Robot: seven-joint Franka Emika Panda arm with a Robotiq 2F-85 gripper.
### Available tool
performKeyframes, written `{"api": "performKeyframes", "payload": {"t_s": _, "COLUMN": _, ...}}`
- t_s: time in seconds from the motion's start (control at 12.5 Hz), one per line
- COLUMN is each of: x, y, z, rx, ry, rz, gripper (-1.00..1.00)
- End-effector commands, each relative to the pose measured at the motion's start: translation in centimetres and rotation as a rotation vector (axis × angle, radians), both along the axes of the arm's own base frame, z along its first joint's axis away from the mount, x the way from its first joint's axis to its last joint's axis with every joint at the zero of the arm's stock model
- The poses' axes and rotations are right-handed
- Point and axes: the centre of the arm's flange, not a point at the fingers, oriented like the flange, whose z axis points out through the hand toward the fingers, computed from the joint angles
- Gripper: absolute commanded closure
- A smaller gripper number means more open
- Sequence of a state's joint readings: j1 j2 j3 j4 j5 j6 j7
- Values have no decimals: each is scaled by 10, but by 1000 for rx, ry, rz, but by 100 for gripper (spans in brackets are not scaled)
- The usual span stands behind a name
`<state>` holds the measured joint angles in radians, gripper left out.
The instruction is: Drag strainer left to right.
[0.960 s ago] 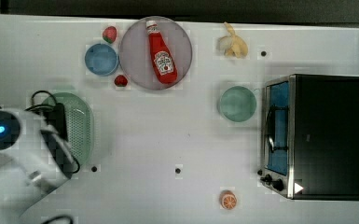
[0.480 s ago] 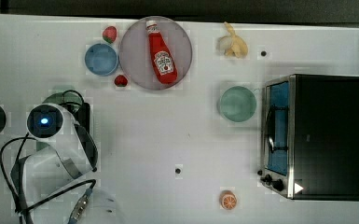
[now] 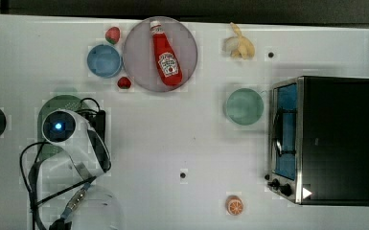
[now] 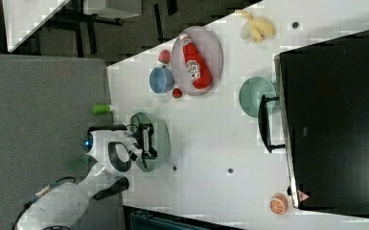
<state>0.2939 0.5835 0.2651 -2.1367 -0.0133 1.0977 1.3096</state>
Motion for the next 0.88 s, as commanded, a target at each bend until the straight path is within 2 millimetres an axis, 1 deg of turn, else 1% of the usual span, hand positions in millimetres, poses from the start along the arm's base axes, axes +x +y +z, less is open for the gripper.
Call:
{"api": "performKeyframes", "payload": {"t_s": 0.08, "x": 11, "y": -1, "z": 9, "rx": 3, "ry": -38, "rz": -34, "gripper": -100}}
{"api": "performKeyframes", "payload": {"t_s": 0.32, "x": 15, "y": -21, "z": 11, "rx": -17, "ry": -36, "rz": -55, "gripper": -100}}
{"api": "performKeyframes", "payload": {"t_s": 0.48, "x": 15, "y": -42, "z": 11, "rx": -32, "ry": -34, "rz": -62, "gripper": -100}}
{"api": "performKeyframes", "payload": {"t_s": 0.64, "x": 17, "y": -64, "z": 13, "rx": -40, "ry": -38, "rz": -37, "gripper": -100}}
{"api": "performKeyframes", "payload": {"t_s": 0.88, "x": 17, "y": -105, "z": 13, "rx": -54, "ry": -31, "rz": -24, "gripper": -100}}
